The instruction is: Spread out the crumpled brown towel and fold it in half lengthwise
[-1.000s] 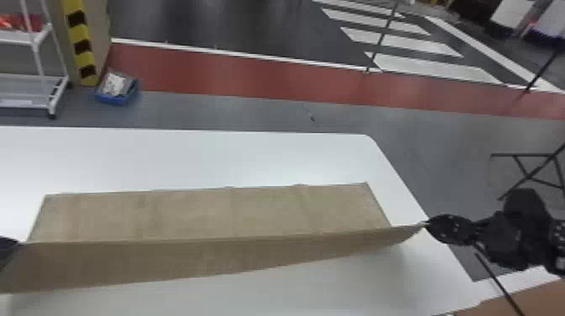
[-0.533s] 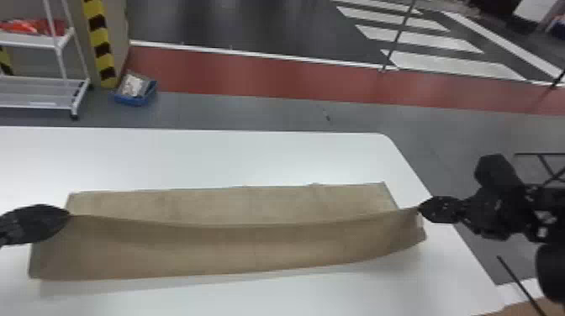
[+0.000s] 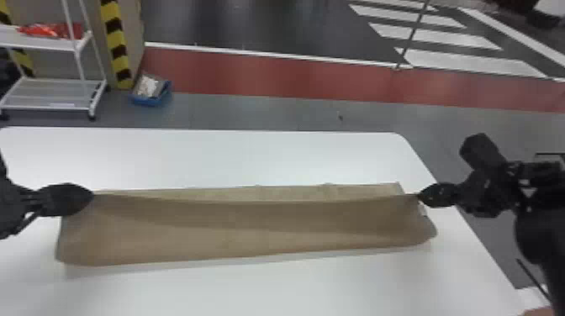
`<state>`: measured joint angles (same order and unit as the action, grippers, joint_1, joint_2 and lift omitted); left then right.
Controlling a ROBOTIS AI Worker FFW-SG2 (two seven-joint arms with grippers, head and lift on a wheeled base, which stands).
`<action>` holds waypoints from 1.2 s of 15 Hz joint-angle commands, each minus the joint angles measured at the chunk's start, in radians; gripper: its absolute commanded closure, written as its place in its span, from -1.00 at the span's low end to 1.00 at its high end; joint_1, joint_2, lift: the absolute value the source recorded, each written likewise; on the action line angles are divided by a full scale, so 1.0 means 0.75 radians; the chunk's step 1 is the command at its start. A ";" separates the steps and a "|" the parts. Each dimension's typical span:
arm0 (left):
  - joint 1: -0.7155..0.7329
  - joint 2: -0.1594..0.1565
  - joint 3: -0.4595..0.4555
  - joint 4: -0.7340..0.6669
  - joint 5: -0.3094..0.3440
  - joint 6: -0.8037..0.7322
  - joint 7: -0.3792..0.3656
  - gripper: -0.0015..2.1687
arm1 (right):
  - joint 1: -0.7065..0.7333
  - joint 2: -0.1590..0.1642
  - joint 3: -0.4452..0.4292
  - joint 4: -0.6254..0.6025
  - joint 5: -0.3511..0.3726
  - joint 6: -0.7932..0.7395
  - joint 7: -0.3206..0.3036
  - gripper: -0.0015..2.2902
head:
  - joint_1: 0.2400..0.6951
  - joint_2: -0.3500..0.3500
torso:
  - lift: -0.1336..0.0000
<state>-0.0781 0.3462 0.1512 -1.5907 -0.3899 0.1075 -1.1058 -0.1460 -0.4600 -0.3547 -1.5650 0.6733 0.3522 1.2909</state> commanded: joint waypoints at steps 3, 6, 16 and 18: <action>-0.109 -0.001 -0.013 0.172 -0.026 -0.083 0.022 0.26 | -0.165 0.028 0.086 0.162 0.088 -0.004 -0.003 0.96 | 1.00 -0.56 | -0.86; -0.158 0.007 -0.013 0.239 -0.036 -0.103 0.034 0.26 | -0.235 0.035 0.150 0.209 0.113 -0.004 -0.007 0.96 | 1.00 -0.51 | -0.86; -0.297 0.001 -0.056 0.397 -0.139 -0.136 0.057 0.26 | -0.321 0.035 0.226 0.365 0.192 -0.131 -0.062 0.96 | 1.00 -0.39 | -0.86; -0.315 -0.001 -0.058 0.421 -0.147 -0.136 0.061 0.26 | -0.341 0.035 0.226 0.391 0.192 -0.135 -0.066 0.96 | 1.00 -0.39 | -0.86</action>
<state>-0.3043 0.3466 0.1093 -1.2873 -0.4940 0.0055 -1.0615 -0.3911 -0.4341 -0.1860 -1.2866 0.8174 0.2555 1.2417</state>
